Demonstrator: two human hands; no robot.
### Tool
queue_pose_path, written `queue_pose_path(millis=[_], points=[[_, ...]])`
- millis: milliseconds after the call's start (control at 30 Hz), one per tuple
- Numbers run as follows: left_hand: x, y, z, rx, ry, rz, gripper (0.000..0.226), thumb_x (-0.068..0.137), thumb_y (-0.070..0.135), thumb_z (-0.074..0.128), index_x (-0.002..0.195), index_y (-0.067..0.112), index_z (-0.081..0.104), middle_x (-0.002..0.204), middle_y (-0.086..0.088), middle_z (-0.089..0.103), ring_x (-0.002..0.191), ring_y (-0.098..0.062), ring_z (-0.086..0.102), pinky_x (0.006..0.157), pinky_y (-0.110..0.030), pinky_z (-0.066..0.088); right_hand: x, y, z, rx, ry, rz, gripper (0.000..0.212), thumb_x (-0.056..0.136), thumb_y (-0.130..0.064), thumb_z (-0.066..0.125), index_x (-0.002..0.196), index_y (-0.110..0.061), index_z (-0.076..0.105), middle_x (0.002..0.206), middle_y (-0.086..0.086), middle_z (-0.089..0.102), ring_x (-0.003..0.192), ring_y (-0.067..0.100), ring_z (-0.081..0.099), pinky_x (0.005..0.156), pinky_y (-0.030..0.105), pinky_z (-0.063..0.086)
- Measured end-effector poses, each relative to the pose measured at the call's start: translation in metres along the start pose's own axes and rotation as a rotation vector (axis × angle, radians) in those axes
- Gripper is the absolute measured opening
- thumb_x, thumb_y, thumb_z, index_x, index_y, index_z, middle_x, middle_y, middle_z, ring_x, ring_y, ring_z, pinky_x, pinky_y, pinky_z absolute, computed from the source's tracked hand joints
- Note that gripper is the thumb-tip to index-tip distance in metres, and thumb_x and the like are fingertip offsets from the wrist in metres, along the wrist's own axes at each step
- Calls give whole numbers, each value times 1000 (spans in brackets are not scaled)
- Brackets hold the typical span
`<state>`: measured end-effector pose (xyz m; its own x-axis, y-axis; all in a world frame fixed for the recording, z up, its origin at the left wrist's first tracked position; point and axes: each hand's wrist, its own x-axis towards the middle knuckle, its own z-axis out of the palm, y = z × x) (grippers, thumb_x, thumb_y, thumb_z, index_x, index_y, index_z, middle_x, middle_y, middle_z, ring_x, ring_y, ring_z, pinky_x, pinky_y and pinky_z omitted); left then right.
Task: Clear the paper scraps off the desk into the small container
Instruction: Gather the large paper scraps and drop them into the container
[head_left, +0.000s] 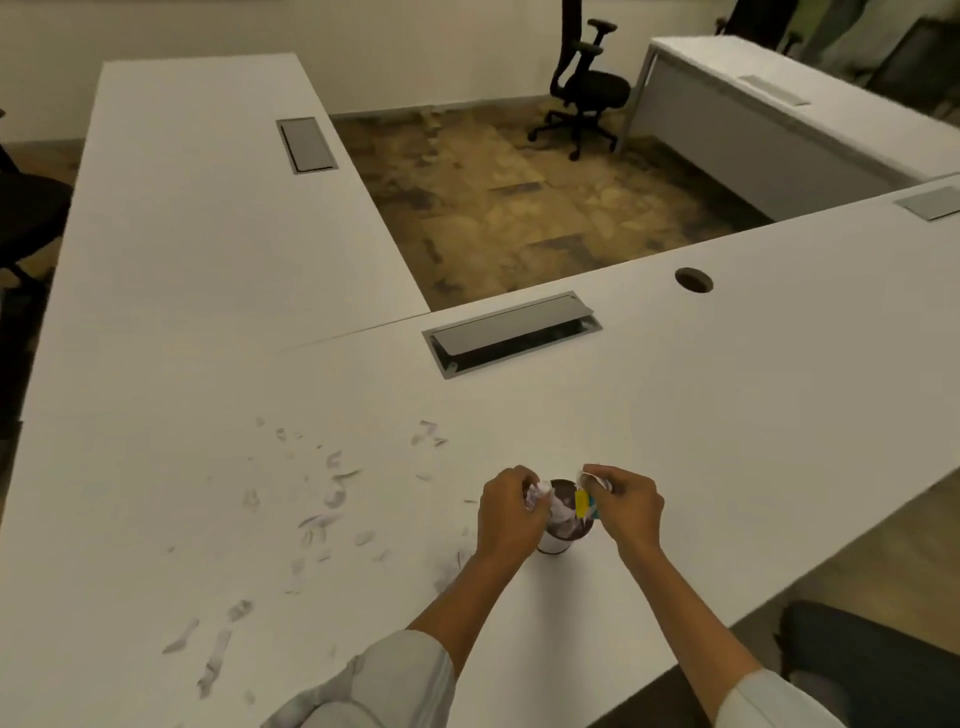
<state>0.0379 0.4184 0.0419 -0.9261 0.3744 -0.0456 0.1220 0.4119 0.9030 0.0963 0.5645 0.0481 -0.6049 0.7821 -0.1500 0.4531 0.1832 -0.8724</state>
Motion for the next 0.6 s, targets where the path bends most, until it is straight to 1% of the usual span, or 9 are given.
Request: queue_pose_path(millis=[100,133,167,267,367,400,467,533,600], points=[[1,3,29,96,-23,-29,18,83,28,67,94,14,65,92,-3,68,87,-17,60,72,-29,51,8,13,-3,-13,12,25,9,80,-13,76,87,-16,79,89,-2,76,89,14,69,80,24,55],[2,2,34,137,-43,-45,20,82,28,66,96,14,64,95,-4,67,92,-19,59,75,-30,51,10,16,-2,-18,11,25,9,80,-13,76,88,-16,79,91,0,76,89,15,69,82,29,56],[4,-1,37,178,-65,-57,23,82,28,67,100,14,64,99,-5,66,96,-20,58,79,-32,51,12,17,1,-21,13,22,9,80,-14,76,88,-16,79,92,0,76,89,15,69,82,29,56],[5,-11,42,226,-86,-34,34,77,31,71,105,11,64,106,-7,65,105,-22,54,84,-37,50,17,20,8,-21,-2,-15,8,80,-14,76,87,-16,79,92,-2,76,89,11,68,81,20,50],[2,-21,37,234,-119,95,48,72,38,74,111,13,60,115,-3,61,109,-19,50,84,-33,50,18,23,15,-39,-52,-65,9,81,-11,74,89,-13,78,93,1,76,88,10,67,76,9,46],[1,-23,34,247,-139,136,52,71,41,73,113,15,58,117,-1,59,110,-18,49,83,-32,50,16,26,16,-58,-77,-86,10,82,-10,73,90,-12,78,93,2,76,87,10,67,73,3,44],[-2,-26,26,283,-170,196,58,69,48,71,116,18,55,117,2,57,109,-16,47,82,-27,49,13,31,16,-107,-127,-136,14,82,-9,72,95,-11,76,96,2,75,88,10,66,69,-3,41],[-2,-29,19,313,-181,223,62,70,52,69,119,18,53,118,1,57,110,-16,47,83,-25,48,11,33,13,-152,-177,-196,20,82,-13,71,102,-13,74,99,0,74,87,6,64,71,-3,42],[-3,-32,14,326,-190,213,67,69,51,70,123,16,51,123,-1,55,114,-17,46,87,-26,48,12,32,8,-156,-243,-241,25,84,-17,70,109,-17,71,101,-6,72,88,1,63,79,5,49]])
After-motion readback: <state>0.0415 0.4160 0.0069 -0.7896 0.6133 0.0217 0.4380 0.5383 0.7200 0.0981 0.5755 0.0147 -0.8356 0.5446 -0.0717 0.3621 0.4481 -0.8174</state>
